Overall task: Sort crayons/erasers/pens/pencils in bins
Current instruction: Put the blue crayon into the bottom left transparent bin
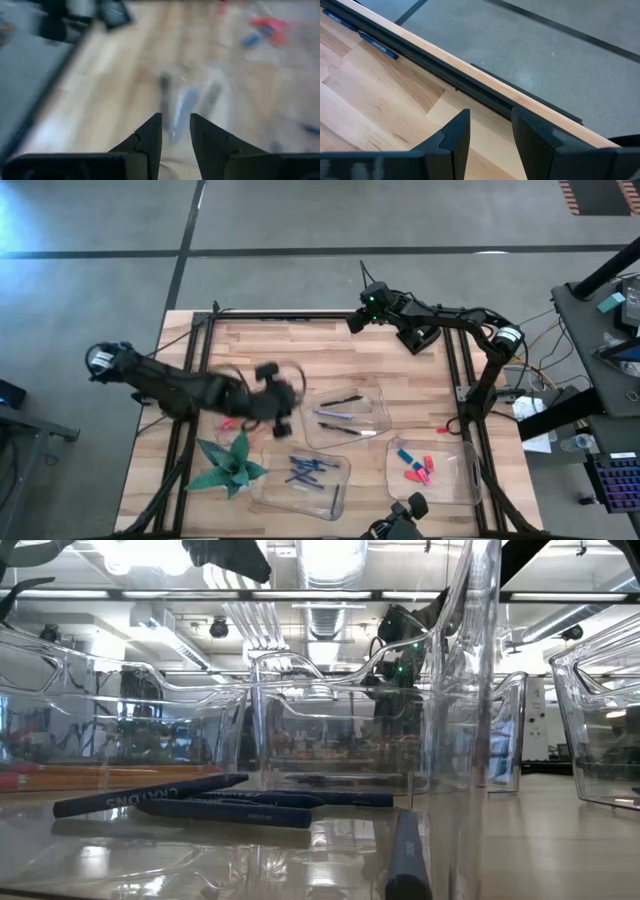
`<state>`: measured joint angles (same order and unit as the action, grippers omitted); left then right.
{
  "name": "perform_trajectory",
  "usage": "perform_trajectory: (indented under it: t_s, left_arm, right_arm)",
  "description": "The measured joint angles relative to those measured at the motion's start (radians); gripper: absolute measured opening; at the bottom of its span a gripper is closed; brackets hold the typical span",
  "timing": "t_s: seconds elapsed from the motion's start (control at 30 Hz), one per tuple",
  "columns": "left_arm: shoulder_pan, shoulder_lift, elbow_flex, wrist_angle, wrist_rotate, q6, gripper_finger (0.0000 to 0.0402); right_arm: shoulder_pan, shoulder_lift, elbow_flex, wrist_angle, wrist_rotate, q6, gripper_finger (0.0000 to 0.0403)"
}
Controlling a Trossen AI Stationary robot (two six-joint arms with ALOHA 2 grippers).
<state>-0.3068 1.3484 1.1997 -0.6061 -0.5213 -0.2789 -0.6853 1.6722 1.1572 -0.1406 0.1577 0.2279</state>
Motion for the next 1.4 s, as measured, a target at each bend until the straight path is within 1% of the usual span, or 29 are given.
perform_trajectory:
  t_s: [0.13, 0.27, 0.4, 0.47, 0.57, 0.7, 0.8, 0.9, 1.0, 1.1, 1.27, 1.4]
  left_arm:
    - [0.155, -0.062, -0.032, 0.004, -0.017, 0.083, 0.0086]
    - [0.346, -0.073, -0.074, 0.005, -0.007, 0.132, 0.0086]
    - [0.539, -0.068, -0.128, 0.007, 0.05, 0.185, 0.0086]
    - [0.629, -0.063, -0.165, 0.021, 0.084, 0.187, 0.0086]
    - [0.744, -0.054, -0.238, 0.105, 0.134, 0.191, 0.0086]
    - [0.89, -0.036, -0.34, 0.271, 0.254, 0.197, 0.0086]
    - [0.983, -0.004, -0.395, 0.402, 0.262, 0.104, 0.0086]
    - [1.051, 0.053, -0.42, 0.464, 0.261, 0.012, 0.0086]
    - [1.092, 0.124, -0.408, 0.497, 0.245, -0.03, 0.0086]
    - [1.123, 0.202, -0.375, 0.495, 0.206, -0.076, 0.0086]
    - [1.163, 0.312, -0.33, 0.494, 0.199, -0.134, 0.0086]
    - [1.182, 0.365, -0.312, 0.49, 0.199, -0.156, 0.0086]
  right_arm:
    - [0.0, 0.0, 0.0, 0.0, 0.0, 0.0, 0.0137]
    - [0.0, 0.0, 0.0, 0.001, 0.0, 0.0, 0.0137]
    - [0.0, 0.0, 0.0, 0.003, 0.0, -0.002, 0.0137]
    - [-0.003, 0.0, 0.0, 0.056, 0.0, -0.035, 0.0137]
    - [-0.002, -0.002, 0.0, 0.159, 0.0, -0.088, 0.0137]
    - [0.0, -0.002, 0.0, 0.285, 0.0, -0.039, 0.0137]
    - [0.007, -0.002, 0.0, 0.336, 0.0, -0.037, 0.0137]
    - [0.015, -0.002, 0.0, 0.331, 0.0, -0.037, 0.0137]
    - [0.026, -0.002, 0.0, 0.325, 0.0, -0.009, 0.0137]
    - [0.036, -0.002, 0.0, 0.327, -0.001, 0.036, 0.0137]
    - [0.038, -0.001, 0.0, 0.365, -0.001, 0.063, 0.0137]
    - [0.037, -0.001, 0.0, 0.377, 0.0, 0.061, 0.0137]
